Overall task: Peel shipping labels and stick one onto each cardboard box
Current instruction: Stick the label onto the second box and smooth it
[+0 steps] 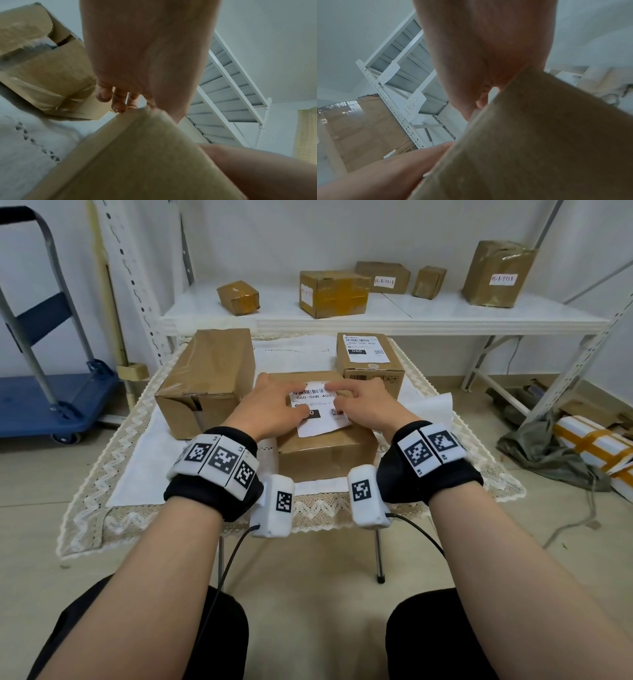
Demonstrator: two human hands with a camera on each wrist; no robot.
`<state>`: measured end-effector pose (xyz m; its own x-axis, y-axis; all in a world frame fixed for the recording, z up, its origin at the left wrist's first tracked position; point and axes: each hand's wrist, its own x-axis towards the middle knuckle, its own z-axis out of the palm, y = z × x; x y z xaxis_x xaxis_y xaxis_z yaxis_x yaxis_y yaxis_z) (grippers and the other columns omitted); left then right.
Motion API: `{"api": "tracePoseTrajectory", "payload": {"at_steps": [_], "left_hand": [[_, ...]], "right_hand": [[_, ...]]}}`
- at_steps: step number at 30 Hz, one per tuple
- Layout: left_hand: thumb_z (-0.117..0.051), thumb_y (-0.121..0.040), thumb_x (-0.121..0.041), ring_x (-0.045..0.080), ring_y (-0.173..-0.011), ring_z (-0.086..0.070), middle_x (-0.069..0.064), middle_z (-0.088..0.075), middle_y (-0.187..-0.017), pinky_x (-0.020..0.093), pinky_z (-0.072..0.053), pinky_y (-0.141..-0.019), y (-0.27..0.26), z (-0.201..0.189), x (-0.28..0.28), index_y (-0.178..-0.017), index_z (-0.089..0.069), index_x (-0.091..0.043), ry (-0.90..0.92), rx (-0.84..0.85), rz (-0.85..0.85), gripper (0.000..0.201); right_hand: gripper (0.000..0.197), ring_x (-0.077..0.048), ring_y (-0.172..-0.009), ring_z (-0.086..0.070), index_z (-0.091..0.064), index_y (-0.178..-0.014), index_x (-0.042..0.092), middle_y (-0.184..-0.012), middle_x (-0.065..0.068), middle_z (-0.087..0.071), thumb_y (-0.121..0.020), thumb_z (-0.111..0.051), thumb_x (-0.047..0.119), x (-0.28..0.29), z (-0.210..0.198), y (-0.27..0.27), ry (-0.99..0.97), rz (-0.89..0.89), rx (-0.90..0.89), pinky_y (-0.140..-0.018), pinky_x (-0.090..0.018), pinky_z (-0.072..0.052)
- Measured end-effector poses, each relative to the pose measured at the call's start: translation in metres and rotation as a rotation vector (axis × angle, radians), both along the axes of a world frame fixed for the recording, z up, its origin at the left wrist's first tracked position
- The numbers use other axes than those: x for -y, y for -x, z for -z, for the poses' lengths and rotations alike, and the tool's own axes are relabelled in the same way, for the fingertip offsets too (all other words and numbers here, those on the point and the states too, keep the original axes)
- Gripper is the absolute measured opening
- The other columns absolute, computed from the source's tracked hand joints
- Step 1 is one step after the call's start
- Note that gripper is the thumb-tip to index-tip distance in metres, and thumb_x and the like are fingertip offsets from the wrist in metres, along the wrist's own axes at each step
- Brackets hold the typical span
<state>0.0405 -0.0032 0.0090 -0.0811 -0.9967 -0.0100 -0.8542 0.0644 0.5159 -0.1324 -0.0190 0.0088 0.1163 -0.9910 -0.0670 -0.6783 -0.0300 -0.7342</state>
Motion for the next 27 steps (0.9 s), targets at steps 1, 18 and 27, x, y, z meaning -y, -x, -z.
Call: {"api": "tracePoseTrajectory", "payload": {"at_steps": [1,18,27], "left_hand": [[-0.053,-0.102,-0.039,0.034,-0.123,-0.053,0.012,-0.034,-0.145,0.042,-0.04,-0.111,0.0,0.001,0.001,-0.153,-0.042,-0.035,-0.004,0.007,-0.009,0.053],[-0.06,-0.094,-0.058,0.035,-0.134,-0.047,0.01,-0.031,-0.145,0.044,-0.039,-0.113,-0.002,0.0,-0.002,-0.153,-0.042,-0.035,-0.036,0.033,-0.064,0.065],[-0.08,-0.074,-0.06,0.022,-0.142,-0.036,0.002,-0.028,-0.141,0.037,-0.032,-0.114,-0.008,-0.005,-0.016,-0.154,-0.041,-0.03,-0.064,-0.087,-0.052,0.094]], "right_hand": [[0.043,-0.019,-0.102,-0.046,-0.056,-0.143,0.031,-0.127,-0.004,-0.027,-0.102,-0.045,0.021,0.0,0.0,0.0,-0.005,-0.002,-0.011,-0.093,-0.021,-0.035],[0.045,-0.033,-0.136,-0.037,-0.05,-0.147,0.033,-0.14,-0.008,-0.024,-0.101,-0.054,0.037,-0.002,0.003,0.001,0.017,-0.025,-0.132,-0.119,-0.037,-0.028],[0.067,-0.021,-0.148,-0.032,-0.038,-0.156,0.024,-0.162,-0.002,-0.035,-0.097,-0.066,0.039,-0.021,-0.005,0.015,-0.023,-0.156,-0.092,-0.12,-0.036,-0.027]]}}
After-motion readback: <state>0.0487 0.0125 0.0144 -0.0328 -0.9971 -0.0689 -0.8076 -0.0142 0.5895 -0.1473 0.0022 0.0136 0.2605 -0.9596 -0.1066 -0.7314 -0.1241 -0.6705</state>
